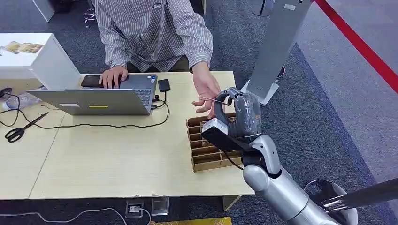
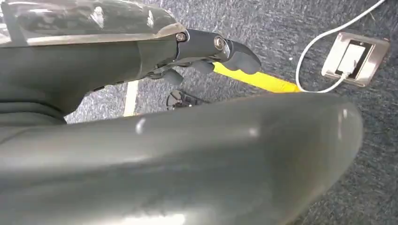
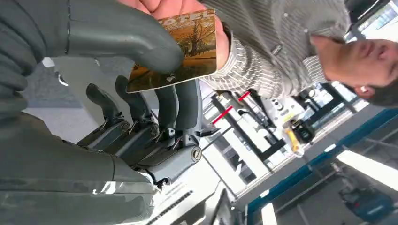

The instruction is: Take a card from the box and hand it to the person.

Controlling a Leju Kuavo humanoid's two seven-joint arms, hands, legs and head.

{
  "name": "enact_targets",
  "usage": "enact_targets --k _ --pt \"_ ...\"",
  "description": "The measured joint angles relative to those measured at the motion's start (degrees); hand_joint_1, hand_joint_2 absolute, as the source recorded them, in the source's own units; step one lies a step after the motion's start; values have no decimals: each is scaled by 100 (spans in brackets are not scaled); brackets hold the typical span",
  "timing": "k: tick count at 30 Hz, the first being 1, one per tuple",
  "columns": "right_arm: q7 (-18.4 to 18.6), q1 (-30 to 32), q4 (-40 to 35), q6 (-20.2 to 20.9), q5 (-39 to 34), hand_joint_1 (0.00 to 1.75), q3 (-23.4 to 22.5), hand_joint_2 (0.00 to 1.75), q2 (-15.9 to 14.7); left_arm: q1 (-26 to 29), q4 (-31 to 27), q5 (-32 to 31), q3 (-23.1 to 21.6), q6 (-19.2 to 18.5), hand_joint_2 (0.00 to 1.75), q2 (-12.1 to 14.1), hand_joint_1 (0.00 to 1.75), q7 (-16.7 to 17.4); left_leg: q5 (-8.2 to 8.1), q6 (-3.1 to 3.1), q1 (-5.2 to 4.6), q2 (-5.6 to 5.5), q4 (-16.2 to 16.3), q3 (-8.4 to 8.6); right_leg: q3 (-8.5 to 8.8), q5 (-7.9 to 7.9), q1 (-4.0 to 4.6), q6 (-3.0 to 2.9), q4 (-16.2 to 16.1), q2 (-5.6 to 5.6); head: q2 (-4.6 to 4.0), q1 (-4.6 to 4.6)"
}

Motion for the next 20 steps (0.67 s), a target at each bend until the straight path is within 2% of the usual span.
enact_targets --k 5,6,8,9,14,16,20 --pt "-55 36 390 -188 -164 154 4 175 127 1 0 2 -2 31 0 -9 0 -13 0 0 0 0 0 0 0 0 0 0 0 0 -2 -2" --pt "-55 36 429 -208 -184 0 7 175 140 1 0 2 -2 37 175 -9 0 -13 0 0 0 0 0 0 0 0 0 0 0 0 -2 -2" --pt "-50 40 527 -217 -225 0 15 175 155 1 0 2 -2 37 175 -9 0 -15 0 0 0 -1 0 0 0 0 0 0 0 -1 -2 -6" --pt "-50 48 562 -217 -236 0 15 175 171 2 0 2 -2 37 0 -9 0 -15 0 0 0 0 0 0 -1 0 0 0 0 0 -2 -2" --pt "22 57 652 -158 -289 0 22 175 179 2 0 13 -2 57 0 -9 0 -42 0 0 0 0 0 0 -1 0 0 0 0 0 -2 2" --pt "63 61 654 54 -447 0 24 175 177 2 0 22 -2 72 0 -9 0 -20 0 0 0 0 0 1 -1 0 0 0 0 0 -2 2" --pt "96 152 540 617 -1284 0 17 175 116 8 0 92 -2 133 0 -7 0 22 0 0 0 0 0 2 -1 0 0 0 0 -1 -2 -2"
